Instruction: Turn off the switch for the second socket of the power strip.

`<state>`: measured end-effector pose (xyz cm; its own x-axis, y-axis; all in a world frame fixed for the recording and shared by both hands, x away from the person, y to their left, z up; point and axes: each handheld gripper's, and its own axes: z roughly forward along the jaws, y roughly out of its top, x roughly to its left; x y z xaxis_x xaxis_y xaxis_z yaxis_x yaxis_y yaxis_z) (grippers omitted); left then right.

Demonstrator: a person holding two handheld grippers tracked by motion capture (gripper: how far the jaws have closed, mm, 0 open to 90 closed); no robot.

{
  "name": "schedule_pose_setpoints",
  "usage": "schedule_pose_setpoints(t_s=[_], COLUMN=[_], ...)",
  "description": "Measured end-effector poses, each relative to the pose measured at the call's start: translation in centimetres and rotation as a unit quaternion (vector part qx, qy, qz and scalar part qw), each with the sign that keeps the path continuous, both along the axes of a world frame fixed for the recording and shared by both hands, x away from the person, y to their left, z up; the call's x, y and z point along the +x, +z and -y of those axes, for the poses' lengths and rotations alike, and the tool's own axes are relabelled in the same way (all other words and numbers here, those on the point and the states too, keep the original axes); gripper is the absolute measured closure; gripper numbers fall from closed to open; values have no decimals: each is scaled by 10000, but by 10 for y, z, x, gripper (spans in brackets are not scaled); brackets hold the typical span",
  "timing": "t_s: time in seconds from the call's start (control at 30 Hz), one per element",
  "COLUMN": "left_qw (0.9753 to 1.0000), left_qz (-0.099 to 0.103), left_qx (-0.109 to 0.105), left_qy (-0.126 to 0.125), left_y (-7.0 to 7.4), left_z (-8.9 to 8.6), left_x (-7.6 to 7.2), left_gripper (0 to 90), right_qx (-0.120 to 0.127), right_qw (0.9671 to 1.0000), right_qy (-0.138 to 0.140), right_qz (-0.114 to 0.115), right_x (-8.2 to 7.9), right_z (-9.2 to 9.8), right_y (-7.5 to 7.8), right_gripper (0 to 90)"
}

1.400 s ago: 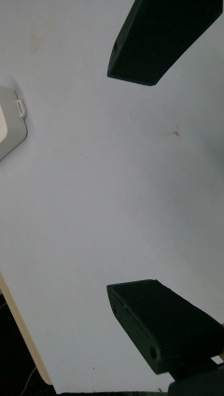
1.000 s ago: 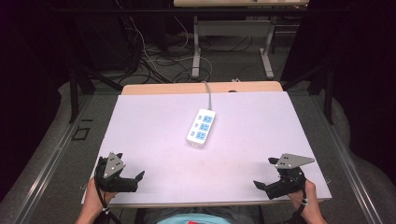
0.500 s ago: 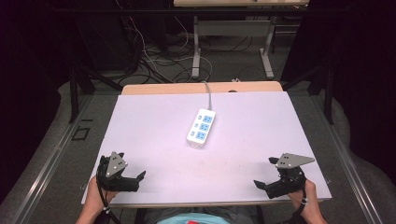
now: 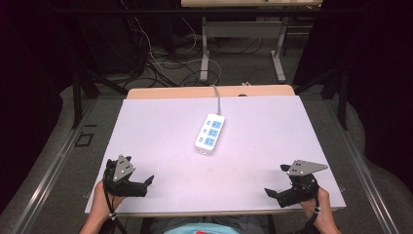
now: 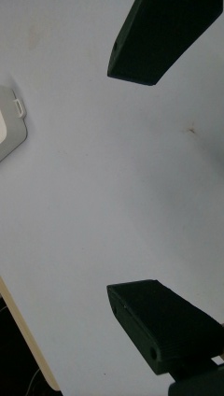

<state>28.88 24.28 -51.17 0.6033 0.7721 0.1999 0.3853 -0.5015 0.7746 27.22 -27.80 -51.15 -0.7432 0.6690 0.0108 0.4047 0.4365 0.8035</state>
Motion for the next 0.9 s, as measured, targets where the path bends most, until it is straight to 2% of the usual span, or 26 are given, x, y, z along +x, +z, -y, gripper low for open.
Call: schedule_pose_setpoints(t_s=[0.03,0.07,0.1,0.2,0.23,0.6,0.77,0.83,0.9], left_qw=[10000,10000,10000,10000,10000,9998,9996,9992,9992], left_qz=[-29,31,-17,22,-22,-73,-87,-88,-114], left_qx=[-60,16,-55,32,-27,128,135,253,228], left_qy=[11,9,4,-21,-22,-165,-237,-297,-306], left_y=[-1,0,0,0,-1,-4,-7,-6,-7], left_z=[1,1,3,7,9,23,32,34,36], left_x=[0,1,2,7,9,19,25,27,29], left_gripper=[2,2,2,3,3,5,5,5,5], right_qx=[-1,-17,-15,-19,-7,-41,-38,-34,-39], right_qw=[10000,10000,10000,10000,10000,10000,10000,10000,10000], right_qy=[-2,-9,-41,3,-5,-34,-21,-17,-16], right_qz=[-8,0,13,-47,-11,-37,-45,-46,-47], right_x=[0,0,0,1,1,2,1,1,1], right_z=[0,0,-1,-1,-1,-1,-1,-1,-1], right_y=[0,0,0,0,0,-1,-1,-1,-1], right_gripper=[0,0,0,0,0,0,0,0,0])
